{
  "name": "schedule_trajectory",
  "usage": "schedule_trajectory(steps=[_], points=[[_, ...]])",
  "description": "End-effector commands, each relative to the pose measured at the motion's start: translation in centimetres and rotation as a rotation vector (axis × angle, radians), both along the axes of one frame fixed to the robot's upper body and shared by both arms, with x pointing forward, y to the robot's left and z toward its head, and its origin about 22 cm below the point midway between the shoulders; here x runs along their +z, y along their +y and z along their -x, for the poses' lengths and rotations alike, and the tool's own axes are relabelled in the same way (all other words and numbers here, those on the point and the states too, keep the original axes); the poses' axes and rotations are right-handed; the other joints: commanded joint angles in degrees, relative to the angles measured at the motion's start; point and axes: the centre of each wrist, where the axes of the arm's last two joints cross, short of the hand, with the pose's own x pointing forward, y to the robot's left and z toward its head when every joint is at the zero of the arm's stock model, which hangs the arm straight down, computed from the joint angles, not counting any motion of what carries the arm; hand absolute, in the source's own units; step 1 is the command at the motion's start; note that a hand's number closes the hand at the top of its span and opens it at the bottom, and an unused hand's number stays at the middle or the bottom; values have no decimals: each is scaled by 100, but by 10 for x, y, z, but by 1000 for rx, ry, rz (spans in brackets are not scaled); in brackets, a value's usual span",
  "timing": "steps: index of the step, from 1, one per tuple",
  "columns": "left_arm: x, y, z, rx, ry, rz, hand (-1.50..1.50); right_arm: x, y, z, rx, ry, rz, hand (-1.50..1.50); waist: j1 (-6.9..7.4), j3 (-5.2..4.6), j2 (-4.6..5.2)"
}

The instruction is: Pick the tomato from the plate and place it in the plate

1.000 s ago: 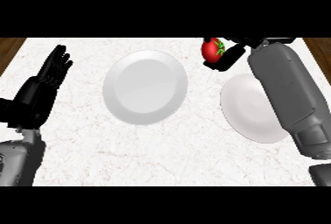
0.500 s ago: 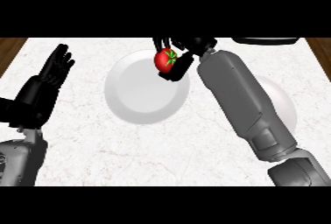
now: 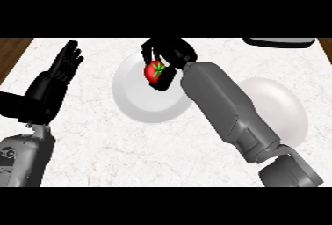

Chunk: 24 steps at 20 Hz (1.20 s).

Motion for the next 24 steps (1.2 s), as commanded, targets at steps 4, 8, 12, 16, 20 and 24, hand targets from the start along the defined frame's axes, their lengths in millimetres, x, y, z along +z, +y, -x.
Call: schedule_trajectory(steps=[4, 8, 12, 16, 20, 24], points=[[3, -10, -1, -61, -10, -7, 0, -32, -7, 4, -121, 139, -31, -150, 330, 0, 62], [10, -25, -10, -81, -22, -4, 0, -40, -10, 4, -83, 178, -62, -150, 375, 3, 117], [9, -22, -11, -76, -14, -10, 0, -34, -6, 6, -53, 220, -201, -150, 444, 5, 113], [6, -16, -10, -53, -11, -6, 0, -28, -7, 4, -72, 201, -375, -150, 284, 6, 87], [15, -10, -14, -40, -18, -18, 0, -18, -8, 0, -79, 262, -521, -150, 261, 7, 84], [2, -13, -2, 1, -1, 0, 0, -28, -18, -5, -100, 325, -595, -150, 20, 8, 33]])
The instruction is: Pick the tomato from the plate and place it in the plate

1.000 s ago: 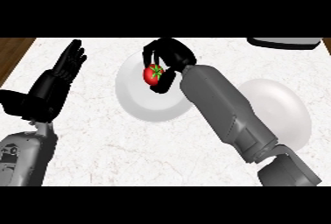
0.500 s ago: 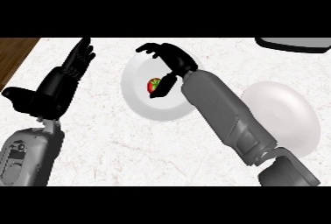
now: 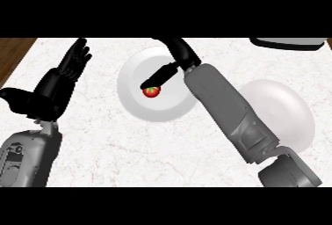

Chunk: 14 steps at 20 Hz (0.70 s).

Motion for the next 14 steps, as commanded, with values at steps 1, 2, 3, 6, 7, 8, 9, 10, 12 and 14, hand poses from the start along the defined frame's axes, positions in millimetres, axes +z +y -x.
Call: schedule_trajectory(steps=[1, 2, 3, 6, 7, 8, 9, 10, 12, 14], points=[[10, 16, 8, 33, 13, -10, 0, 6, -4, -6, -29, 60, -109, -150, -168, 2, -51], [7, 16, 3, 22, -9, -3, 0, 7, -5, -8, -53, 70, -128, -150, -173, -1, -21], [9, 11, 2, 49, -6, 10, 0, 12, -21, -15, -43, 64, -140, -150, -234, 2, -16], [-3, 8, 4, 36, 2, -11, 0, 13, -43, -22, -78, 70, -177, -150, -233, 1, 3], [1, 16, 1, 37, 16, 1, 0, 17, -66, -28, -73, 69, -183, -150, -238, 2, 15], [0, 14, 6, 49, -24, -8, 0, 15, -78, -29, -70, 93, -192, -150, -225, 2, 10], [-4, 21, 16, 45, 2, 6, 0, 8, -89, -29, -81, 71, -211, -150, -275, 3, -38], [-9, 21, 9, 58, 6, -9, 0, -1, -109, -28, -68, 59, -211, -150, -312, 3, -10], [9, 19, 3, 32, 0, 9, 0, -9, -121, -27, -83, 49, -205, -150, -223, 7, 27], [11, 22, -1, 48, -11, -8, 0, 22, -149, -36, -52, 37, -192, -150, -218, 8, 40]])
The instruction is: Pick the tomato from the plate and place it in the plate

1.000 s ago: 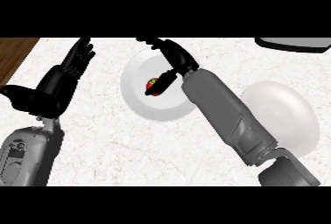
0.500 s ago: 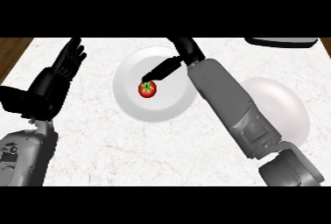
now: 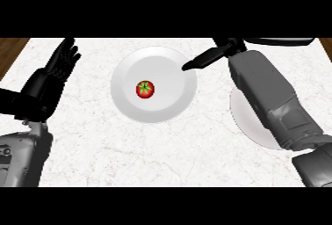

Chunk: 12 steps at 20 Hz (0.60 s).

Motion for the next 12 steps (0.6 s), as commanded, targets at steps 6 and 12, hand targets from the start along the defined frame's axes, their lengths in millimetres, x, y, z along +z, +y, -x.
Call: schedule_trajectory(steps=[6, 12], points=[[-8, 6, 10, -21, 6, 2, 0, -6, -78, 1, 3, -43, 31, -150, 89, 4, 22], [2, -13, 7, -27, 0, 5, 0, 0, -113, 4, 4, -41, 37, -150, 95, 11, 33]])
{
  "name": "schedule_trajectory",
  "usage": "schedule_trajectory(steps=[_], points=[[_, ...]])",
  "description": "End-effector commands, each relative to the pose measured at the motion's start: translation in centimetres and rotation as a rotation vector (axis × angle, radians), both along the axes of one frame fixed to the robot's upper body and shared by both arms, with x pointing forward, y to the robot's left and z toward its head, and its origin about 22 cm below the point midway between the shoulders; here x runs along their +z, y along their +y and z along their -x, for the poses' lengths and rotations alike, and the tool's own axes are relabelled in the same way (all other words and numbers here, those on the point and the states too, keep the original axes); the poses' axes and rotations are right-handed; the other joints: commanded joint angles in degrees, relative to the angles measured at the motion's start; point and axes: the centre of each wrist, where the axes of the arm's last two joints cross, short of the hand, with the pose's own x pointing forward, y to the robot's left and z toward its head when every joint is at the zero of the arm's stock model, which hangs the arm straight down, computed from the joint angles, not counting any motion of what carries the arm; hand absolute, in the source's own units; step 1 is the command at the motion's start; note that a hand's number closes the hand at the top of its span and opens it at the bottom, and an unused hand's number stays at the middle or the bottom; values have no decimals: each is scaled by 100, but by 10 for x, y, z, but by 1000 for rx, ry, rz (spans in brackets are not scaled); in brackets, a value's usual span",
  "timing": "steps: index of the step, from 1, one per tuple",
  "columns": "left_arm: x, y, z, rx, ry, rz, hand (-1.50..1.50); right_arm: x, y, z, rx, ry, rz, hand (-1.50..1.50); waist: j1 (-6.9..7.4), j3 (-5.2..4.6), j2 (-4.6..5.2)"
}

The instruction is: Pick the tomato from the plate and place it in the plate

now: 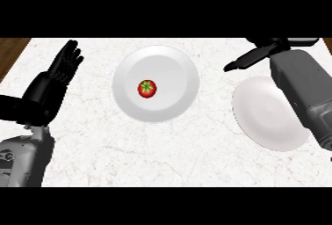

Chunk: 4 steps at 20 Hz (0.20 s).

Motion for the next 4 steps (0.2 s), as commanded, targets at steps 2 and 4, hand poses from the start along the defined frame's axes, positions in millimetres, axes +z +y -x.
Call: schedule_trajectory(steps=[2, 4], points=[[13, -3, -6, -6, -23, -19, 0, 3, -23, 3, -17, -35, 31, -150, 92, 7, 50], [-6, -7, 7, -18, 0, 2, 0, 5, -31, 4, -50, -77, 44, -150, 91, 3, 8]])
